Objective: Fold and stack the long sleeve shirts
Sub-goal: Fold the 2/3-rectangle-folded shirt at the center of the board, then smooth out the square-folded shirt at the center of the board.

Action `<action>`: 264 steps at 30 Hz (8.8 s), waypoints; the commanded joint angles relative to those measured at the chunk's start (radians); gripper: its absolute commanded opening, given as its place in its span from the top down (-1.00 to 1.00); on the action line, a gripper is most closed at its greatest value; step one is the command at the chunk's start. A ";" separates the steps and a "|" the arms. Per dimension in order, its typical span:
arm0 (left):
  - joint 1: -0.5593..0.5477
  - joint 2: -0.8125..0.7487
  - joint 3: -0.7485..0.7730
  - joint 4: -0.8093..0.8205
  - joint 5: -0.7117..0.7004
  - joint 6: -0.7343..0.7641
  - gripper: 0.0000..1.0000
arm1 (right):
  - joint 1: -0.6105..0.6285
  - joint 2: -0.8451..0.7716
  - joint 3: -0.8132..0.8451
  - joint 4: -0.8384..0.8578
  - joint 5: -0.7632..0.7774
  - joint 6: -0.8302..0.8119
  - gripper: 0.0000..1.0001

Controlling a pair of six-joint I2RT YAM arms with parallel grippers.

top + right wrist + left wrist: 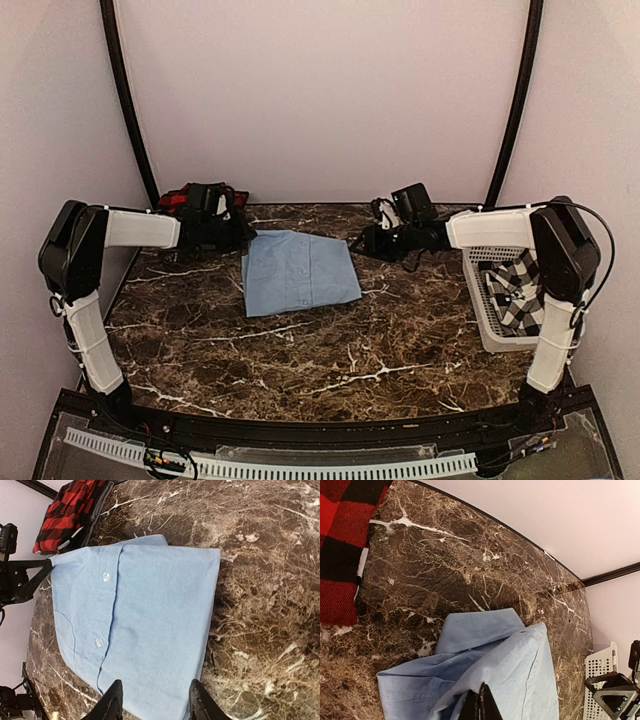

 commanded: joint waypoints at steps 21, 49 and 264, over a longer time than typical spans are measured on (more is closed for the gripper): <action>-0.001 -0.043 -0.013 -0.001 0.014 0.007 1.00 | -0.008 0.165 -0.104 0.416 -0.287 0.255 -0.29; -0.002 -0.134 -0.141 0.000 -0.091 -0.024 1.00 | 0.034 0.237 -0.174 0.527 -0.287 0.365 -0.37; -0.348 -0.069 -0.019 -0.432 -0.178 0.031 0.32 | 0.241 0.090 -0.133 0.364 -0.054 0.291 0.26</action>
